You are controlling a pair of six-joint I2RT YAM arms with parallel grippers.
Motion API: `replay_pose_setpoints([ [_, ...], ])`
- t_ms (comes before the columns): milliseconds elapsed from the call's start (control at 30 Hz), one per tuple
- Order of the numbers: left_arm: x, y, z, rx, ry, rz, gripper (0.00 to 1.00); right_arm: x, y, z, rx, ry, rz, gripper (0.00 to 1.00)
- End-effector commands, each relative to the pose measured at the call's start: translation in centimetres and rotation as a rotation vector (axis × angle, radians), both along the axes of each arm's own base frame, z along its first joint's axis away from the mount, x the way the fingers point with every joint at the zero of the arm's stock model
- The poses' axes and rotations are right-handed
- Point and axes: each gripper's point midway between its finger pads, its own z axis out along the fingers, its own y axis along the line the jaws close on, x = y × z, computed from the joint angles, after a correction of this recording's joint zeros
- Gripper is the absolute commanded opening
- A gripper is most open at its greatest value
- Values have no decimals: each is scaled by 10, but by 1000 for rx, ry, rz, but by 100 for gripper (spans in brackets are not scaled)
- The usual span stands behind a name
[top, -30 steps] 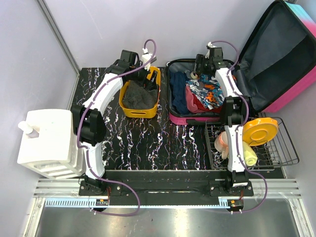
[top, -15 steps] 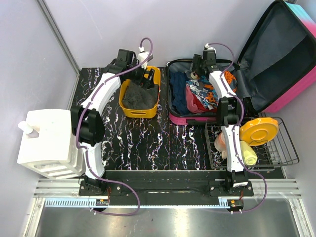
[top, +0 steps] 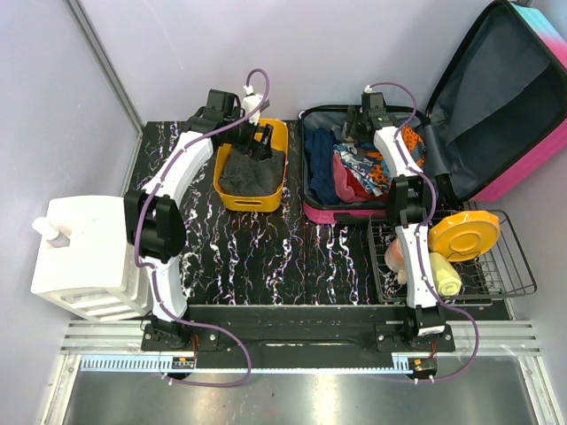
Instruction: Open, take out, and arrange the luggage
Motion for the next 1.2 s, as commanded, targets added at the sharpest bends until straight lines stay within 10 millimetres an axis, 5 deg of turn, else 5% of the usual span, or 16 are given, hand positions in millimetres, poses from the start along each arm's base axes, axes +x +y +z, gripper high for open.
replay_pose_setpoints([
  [0, 4, 13, 41, -13, -111, 31, 95, -3, 2, -39, 111, 75, 22, 73],
  [400, 2, 22, 39, -2, -106, 43, 95, 38, 3, -15, 221, -99, -86, 79],
  [1000, 2, 34, 32, 12, -91, 74, 96, 19, 6, -36, 248, 17, -120, 74],
  [1167, 4, 35, 33, 11, -95, 73, 96, 16, 3, -38, 225, 31, -127, 65],
])
